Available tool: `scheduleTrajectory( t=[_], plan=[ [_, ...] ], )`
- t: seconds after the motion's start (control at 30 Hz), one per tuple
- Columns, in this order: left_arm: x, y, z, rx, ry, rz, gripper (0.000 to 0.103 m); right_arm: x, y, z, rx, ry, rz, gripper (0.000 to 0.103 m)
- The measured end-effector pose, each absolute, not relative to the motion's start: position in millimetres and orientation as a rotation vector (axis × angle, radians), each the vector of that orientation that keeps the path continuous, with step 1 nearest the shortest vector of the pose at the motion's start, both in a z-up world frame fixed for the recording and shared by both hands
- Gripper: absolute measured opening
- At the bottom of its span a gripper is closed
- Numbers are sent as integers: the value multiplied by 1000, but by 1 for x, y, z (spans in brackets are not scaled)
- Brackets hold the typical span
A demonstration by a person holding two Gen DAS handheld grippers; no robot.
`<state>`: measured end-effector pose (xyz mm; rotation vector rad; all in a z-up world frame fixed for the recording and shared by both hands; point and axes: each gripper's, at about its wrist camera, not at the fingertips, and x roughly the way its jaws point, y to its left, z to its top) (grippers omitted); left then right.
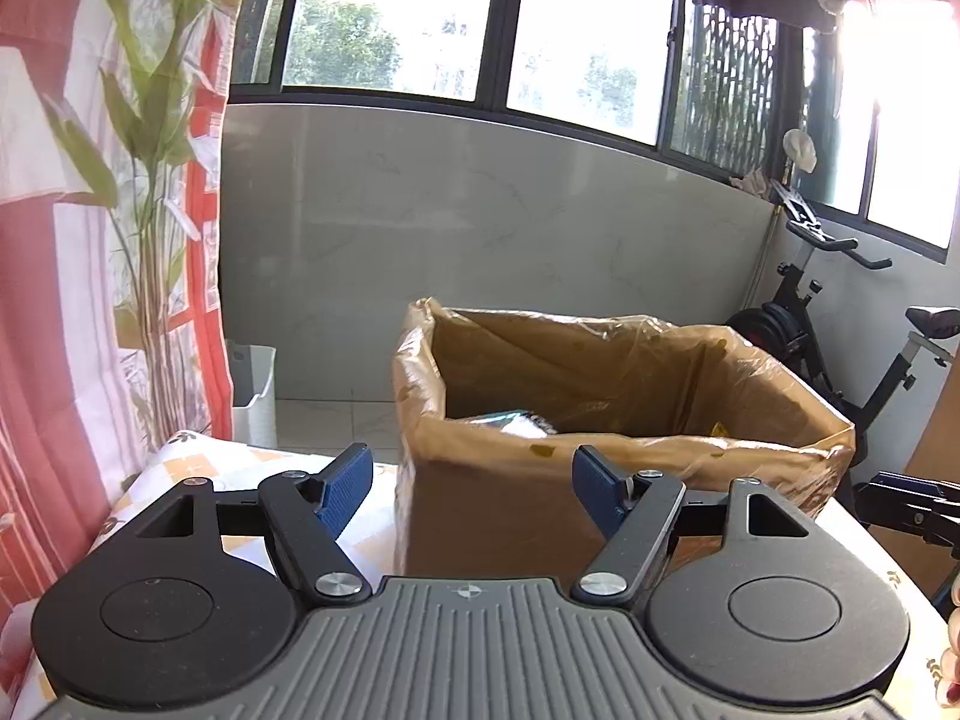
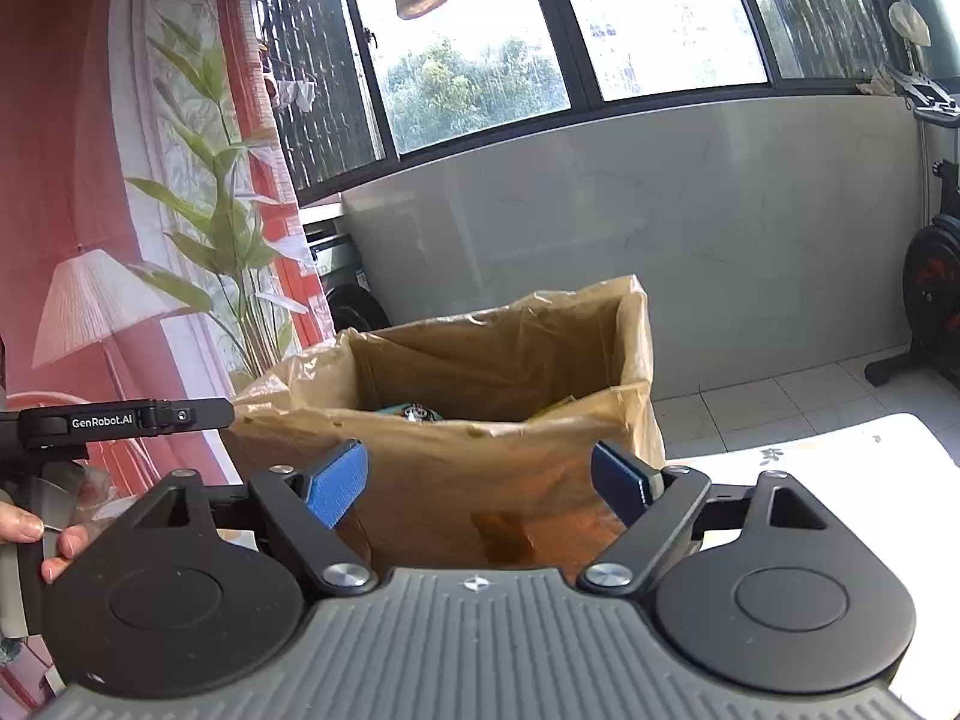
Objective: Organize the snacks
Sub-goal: 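Move the right tool to the orange chip bag and grasp it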
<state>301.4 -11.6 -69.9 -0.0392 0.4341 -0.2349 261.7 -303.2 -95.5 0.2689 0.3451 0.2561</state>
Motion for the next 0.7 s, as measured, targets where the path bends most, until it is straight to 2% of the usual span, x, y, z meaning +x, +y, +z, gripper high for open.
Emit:
scheduleTrajectory(
  t=[0.13, 0.27, 0.6, 0.7],
  plan=[
    [286, 2, -90, -99, 472, -189, 76, 251, -304, -130, 313, 431, 190, 91],
    [272, 3, -108, -98, 504, -134, 76, 255, -303, -162, 369, 564, 146, 92],
    [252, 5, -137, -142, 570, -142, 76, 281, -290, -204, 411, 750, 76, 94],
    [248, 9, -148, -163, 599, -131, 76, 279, -279, -214, 378, 798, 91, 99]
  ],
)
